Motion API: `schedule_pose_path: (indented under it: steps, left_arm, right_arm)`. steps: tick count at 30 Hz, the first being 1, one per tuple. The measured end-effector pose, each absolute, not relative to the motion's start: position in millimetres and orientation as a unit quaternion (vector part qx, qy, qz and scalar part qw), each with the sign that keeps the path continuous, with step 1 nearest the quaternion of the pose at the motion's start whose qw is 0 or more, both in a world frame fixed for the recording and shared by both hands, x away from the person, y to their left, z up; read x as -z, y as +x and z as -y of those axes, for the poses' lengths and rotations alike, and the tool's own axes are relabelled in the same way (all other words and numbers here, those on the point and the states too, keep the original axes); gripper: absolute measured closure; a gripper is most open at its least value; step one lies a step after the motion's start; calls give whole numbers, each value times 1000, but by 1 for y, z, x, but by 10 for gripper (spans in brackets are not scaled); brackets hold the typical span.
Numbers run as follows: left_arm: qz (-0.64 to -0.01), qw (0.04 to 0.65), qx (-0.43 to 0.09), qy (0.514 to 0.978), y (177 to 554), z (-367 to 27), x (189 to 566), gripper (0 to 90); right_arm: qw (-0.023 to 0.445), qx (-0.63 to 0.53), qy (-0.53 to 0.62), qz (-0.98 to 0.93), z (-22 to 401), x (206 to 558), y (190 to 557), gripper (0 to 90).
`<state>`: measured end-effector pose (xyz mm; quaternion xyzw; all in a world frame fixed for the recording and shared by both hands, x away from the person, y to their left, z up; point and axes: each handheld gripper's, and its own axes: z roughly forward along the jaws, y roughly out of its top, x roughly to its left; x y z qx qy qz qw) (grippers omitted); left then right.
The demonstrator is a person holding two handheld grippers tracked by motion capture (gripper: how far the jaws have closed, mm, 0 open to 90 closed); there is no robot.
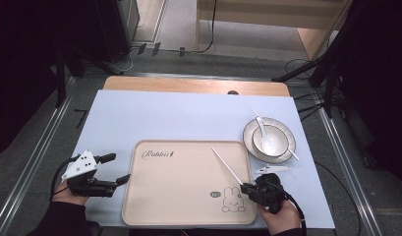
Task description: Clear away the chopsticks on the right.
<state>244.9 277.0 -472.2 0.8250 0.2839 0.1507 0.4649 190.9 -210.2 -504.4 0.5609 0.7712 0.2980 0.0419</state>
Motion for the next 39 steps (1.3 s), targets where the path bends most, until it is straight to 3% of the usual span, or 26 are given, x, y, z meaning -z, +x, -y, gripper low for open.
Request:
schedule_pose_path:
  steps: [4,10,18,22,36,39]
  left_arm:
    - [-282,465,-151,825,245,-277,472,151]
    - [-281,464,-150,826,245,-276,473,151]
    - [-280,462,-149,828,245,-276,473,151]
    - [-279,462,-150,829,245,-276,473,151]
    - [-278,458,-149,831,245,-275,473,151]
    - [-277,457,-147,832,246,-275,474,151]
  right_arm:
    - [34,-295,561,-773,205,516,194,835]
    - [27,-312,550,-775,203,522,197,746]
    - [25,-335,513,-790,201,509,200,483]
    - [33,-354,493,-794,204,502,207,412]
    - [59,-406,446,-796,230,478,236,373]
    - [46,-417,442,-793,238,476,245,366]
